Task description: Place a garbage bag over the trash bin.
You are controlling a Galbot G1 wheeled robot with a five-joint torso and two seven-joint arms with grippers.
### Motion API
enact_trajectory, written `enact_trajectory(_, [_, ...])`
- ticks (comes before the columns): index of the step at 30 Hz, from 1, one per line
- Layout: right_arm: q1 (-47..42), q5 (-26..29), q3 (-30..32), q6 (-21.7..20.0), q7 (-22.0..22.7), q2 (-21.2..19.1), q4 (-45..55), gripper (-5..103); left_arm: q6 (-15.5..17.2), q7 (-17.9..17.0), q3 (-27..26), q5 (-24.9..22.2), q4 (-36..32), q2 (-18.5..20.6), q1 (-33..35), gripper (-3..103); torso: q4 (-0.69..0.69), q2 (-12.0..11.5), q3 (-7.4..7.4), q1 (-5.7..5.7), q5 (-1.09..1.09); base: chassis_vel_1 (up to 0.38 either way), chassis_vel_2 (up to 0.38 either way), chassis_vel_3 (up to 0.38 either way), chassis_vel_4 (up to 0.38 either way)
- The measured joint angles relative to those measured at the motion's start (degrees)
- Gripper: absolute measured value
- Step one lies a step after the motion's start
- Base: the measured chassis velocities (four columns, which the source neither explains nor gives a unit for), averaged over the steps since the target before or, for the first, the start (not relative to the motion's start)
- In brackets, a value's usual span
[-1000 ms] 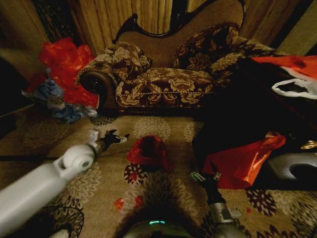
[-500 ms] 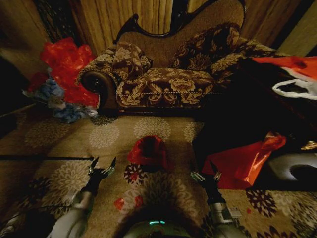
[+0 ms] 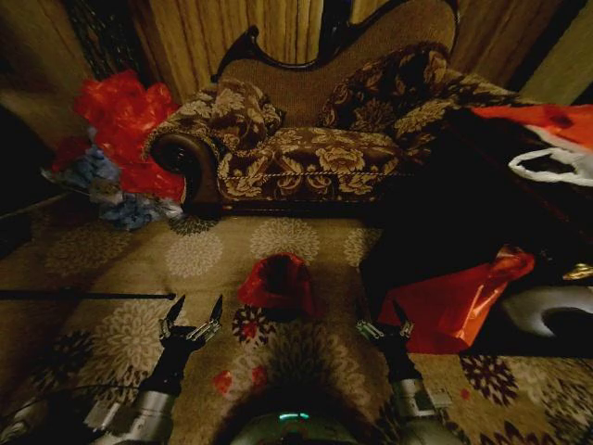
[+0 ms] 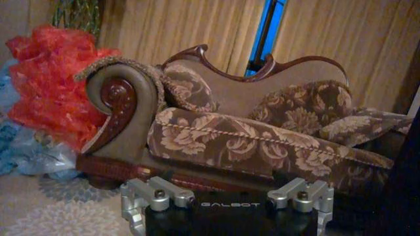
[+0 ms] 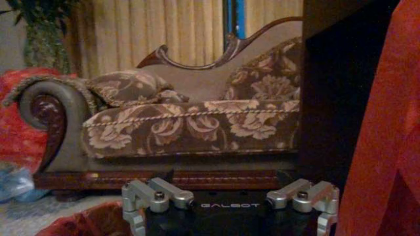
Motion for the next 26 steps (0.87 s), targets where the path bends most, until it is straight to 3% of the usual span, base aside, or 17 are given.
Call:
enact_trajectory(1, [0.00, 0.00, 0.00, 0.00, 0.00, 0.00, 0.00, 100, 0.00, 0.00, 0.00, 0.00, 0.00, 0.00, 0.00, 100, 0.00, 0.00, 0.00, 0.00, 0.00, 0.000, 0.000, 0.000, 0.000])
enact_trajectory(5, [-3.34, -9.92, -7.92, 3.99, 10.03, 5.82, -0.35, 100, 0.14, -0.09, 0.13, -0.14, 0.02, 0.12, -0.18, 100, -0.01, 0.00, 0.00, 0.00, 0.00, 0.000, 0.000, 0.000, 0.000])
enact_trajectory(8, [-4.42, -13.09, -10.43, 5.28, 13.23, 7.69, -0.47, 100, 0.17, -0.11, 0.17, -0.19, 0.10, 0.17, -0.25, 100, -0.02, 0.00, 0.00, 0.00, 0.00, 0.000, 0.000, 0.000, 0.000])
enact_trajectory(19, [-3.91, -13.91, -11.02, 6.36, 14.25, 8.13, -3.29, 100, 0.27, -0.21, 0.27, -0.29, 0.32, 0.26, -0.41, 100, -0.01, 0.00, 0.00, 0.00, 0.01, 0.000, 0.000, 0.000, 0.000])
enact_trajectory(21, [-3.00, -13.40, -10.56, 7.19, 14.31, 7.87, -4.80, 100, 0.30, -0.22, 0.30, -0.30, 0.37, 0.28, -0.44, 100, -0.01, -0.01, 0.00, 0.00, -0.25, 0.000, 0.000, 0.000, 0.000])
enact_trajectory(22, [-2.53, -13.25, -10.46, 7.68, 14.32, 7.78, -4.99, 100, 0.30, -0.24, 0.30, -0.31, 0.37, 0.30, -0.43, 100, -0.04, -0.01, 0.00, 0.01, -0.27, 0.000, 0.000, 0.000, 0.000])
enact_trajectory(25, [-1.32, -12.95, -10.33, 8.54, 14.32, 7.68, -5.01, 100, 0.31, -0.24, 0.31, -0.32, 0.38, 0.29, -0.45, 100, -0.02, -0.01, 0.00, 0.00, -0.20, 0.000, 0.000, 0.000, 0.000])
enact_trajectory(26, [-0.56, -12.75, -10.22, 9.09, 14.32, 7.61, -5.03, 100, 0.31, -0.25, 0.31, -0.32, 0.38, 0.29, -0.45, 100, 0.00, -0.01, 0.00, 0.00, -0.07, 0.000, 0.000, 0.000, 0.000])
